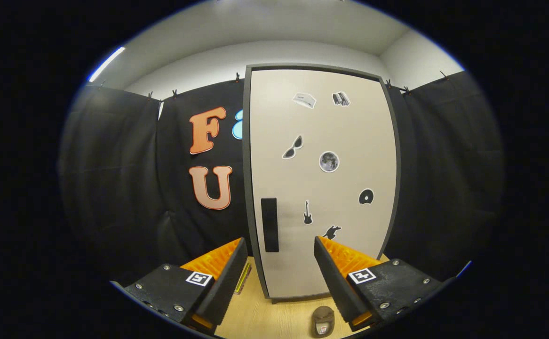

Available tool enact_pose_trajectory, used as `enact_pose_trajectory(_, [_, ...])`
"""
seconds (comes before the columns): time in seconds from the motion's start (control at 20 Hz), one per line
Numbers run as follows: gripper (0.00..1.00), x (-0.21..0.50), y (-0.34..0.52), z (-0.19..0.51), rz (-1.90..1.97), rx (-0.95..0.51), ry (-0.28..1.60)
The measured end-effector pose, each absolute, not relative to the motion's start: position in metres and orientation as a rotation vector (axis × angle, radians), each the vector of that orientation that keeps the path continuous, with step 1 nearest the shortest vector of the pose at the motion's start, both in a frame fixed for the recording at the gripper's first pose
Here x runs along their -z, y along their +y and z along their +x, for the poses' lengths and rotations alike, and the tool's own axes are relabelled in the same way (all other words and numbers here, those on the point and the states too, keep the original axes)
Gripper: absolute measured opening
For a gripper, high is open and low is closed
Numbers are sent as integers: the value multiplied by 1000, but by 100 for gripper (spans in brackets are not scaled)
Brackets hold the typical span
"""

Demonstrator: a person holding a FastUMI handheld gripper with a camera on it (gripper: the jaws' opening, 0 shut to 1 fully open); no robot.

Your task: Open the shoe cabinet door, grab the shoes and put them into the shoe cabinet, then close the shoe cabinet door.

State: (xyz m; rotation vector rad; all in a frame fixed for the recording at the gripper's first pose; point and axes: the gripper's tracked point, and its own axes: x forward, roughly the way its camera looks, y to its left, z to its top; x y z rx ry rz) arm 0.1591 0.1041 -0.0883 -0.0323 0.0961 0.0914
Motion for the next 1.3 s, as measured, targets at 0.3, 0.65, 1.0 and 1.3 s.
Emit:
enact_pose_trajectory(0.3, [83,110,118,221,-54,-97,100])
enact_pose_trajectory(0.65, [68,129,132,283,-63,-112,108])
enact_pose_trajectory(1.0, [43,135,138,309,-126,-86,90])
enact_pose_trajectory(1.3, [30,140,141,310,-62,-64,125])
